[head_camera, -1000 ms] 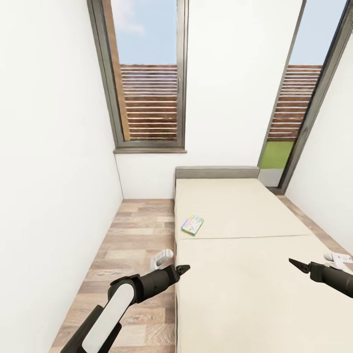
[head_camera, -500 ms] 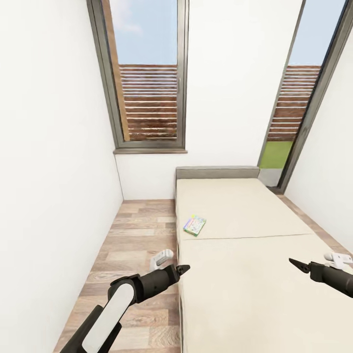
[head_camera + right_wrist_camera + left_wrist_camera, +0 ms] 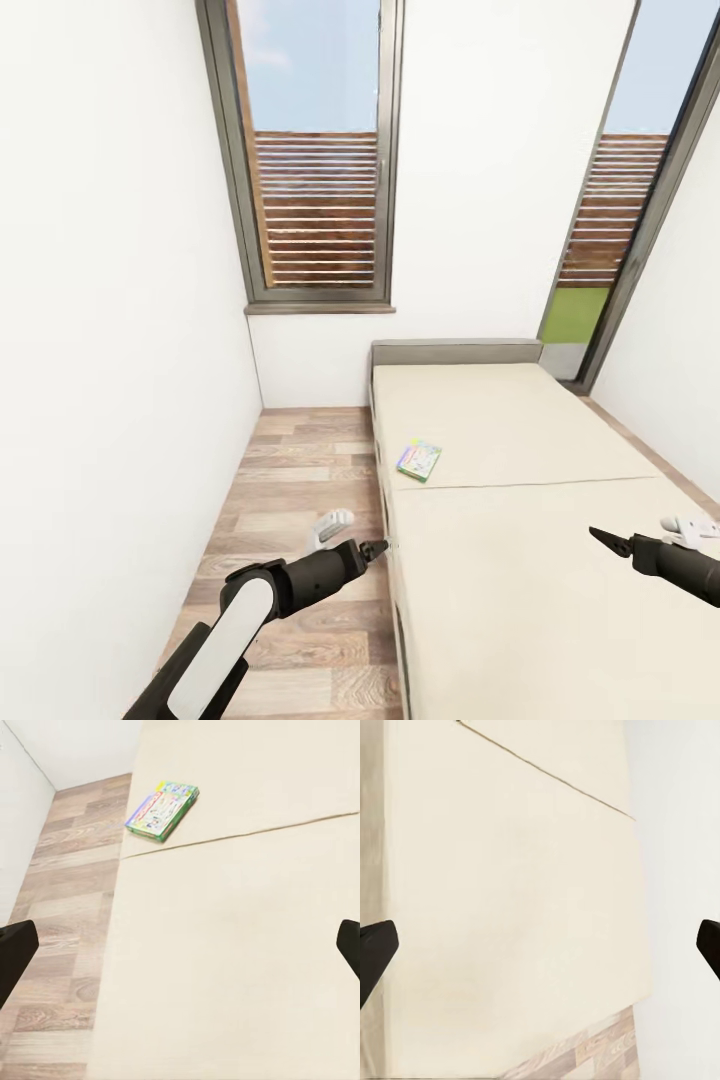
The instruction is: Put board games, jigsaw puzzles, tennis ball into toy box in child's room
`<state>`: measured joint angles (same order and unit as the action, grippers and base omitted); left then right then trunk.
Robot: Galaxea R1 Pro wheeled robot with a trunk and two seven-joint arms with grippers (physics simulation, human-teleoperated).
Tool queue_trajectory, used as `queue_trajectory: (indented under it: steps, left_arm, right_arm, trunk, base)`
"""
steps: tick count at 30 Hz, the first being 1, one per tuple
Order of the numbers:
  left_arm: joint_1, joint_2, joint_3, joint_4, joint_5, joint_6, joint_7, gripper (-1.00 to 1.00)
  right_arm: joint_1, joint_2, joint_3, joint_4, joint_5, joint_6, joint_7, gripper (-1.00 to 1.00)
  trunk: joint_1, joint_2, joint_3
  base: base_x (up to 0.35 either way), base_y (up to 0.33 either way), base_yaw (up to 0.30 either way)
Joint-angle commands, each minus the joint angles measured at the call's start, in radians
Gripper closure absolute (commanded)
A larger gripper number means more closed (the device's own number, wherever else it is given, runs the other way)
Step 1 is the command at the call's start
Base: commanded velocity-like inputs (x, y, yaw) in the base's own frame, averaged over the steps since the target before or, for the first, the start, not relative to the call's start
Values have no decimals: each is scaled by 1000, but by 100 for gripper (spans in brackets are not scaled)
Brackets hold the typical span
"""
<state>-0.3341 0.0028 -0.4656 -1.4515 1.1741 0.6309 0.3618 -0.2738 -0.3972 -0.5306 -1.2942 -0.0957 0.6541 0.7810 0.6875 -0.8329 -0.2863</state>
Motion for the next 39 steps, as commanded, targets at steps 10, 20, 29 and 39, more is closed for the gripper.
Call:
queue_trajectory:
  steps: [10,20,29,39]
  left_arm:
    - [-1,0,0,-1,11,1,9,-100]
    - [-1,1,4,0,11,1,7,-100]
    - [-1,1,4,0,10,1,3,-100]
    - [0,2,4,0,9,0,3,-100]
  right_arm:
    - [-1,0,-1,-1,-8,9,0,-100]
    - [-1,0,-1,-1,-8,9,0,-100]
    - [-1,0,-1,-1,-8,9,0,-100]
    - [-1,0,-2,-1,-7,9,0,-100]
  trunk:
    - [0,-1,-1]
    - [0,-1,-1]
    - [0,-1,-1]
    - [0,-1,-1]
  base:
    - [0,288,0]
    - [0,278,0]
    - [0,112,0]
    - [0,27,0]
